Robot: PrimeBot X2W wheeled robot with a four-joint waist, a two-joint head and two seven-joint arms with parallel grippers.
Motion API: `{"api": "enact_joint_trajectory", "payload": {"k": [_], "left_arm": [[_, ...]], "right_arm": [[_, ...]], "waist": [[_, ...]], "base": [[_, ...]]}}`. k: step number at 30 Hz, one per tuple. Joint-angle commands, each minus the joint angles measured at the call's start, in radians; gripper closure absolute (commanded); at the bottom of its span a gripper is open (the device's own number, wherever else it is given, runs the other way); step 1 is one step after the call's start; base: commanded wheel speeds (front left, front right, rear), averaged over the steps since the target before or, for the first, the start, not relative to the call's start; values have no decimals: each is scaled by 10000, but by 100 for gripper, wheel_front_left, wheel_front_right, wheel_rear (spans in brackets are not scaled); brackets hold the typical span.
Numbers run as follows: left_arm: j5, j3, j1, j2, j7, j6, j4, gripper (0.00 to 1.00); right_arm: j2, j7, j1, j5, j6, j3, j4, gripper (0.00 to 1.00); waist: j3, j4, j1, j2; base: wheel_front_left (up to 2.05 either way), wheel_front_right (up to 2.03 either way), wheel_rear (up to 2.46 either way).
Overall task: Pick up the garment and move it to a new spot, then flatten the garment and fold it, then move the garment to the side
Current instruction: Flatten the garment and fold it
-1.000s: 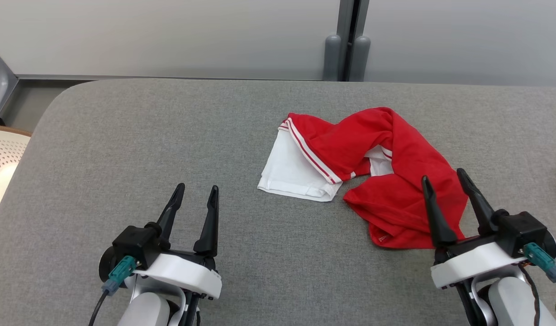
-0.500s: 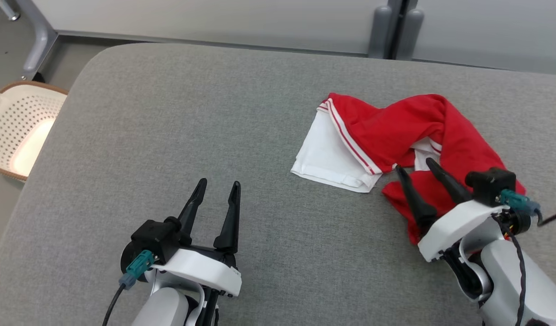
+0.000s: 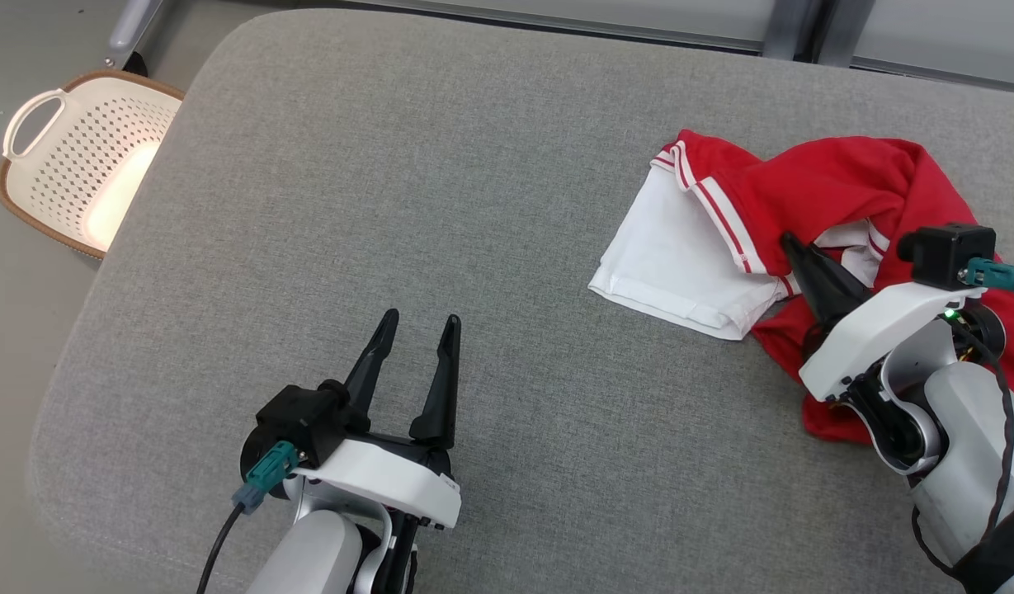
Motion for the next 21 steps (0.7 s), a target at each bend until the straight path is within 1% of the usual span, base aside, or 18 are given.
{"api": "enact_joint_trajectory", "payload": {"k": [1, 7, 11, 14, 17, 21], "left_arm": [[-12, 17, -101, 33, -14, 68, 21, 0], [-15, 133, -48, 33, -13, 31, 151, 0], [-66, 150, 55, 36, -13, -2, 160, 0], [-128, 95, 133, 34, -13, -14, 116, 0], [-213, -25, 161, 33, -13, -20, 28, 0], [-349, -270, 5, 36, -13, 9, -64, 0]], "right_arm": [[-74, -116, -123, 51, 0, 60, -82, 100], [-275, -403, -406, 129, 0, 263, -374, 100], [-435, -143, -725, 148, 0, 197, -697, 100], [-607, 277, -1138, 232, 0, 21, -979, 100], [-925, 870, -1725, 254, 0, -279, -1103, 100], [-1381, 1864, -2676, 400, 0, -723, -776, 100]], "waist": [[-64, -34, 0, 0], [-491, -218, 0, 0], [-720, -265, 0, 0], [-762, -216, 0, 0], [-598, -81, 0, 0], [-187, 241, 0, 0]], "base": [[0, 0, 0], [0, 0, 0], [0, 0, 0], [0, 0, 0], [0, 0, 0], [0, 0, 0]]}}
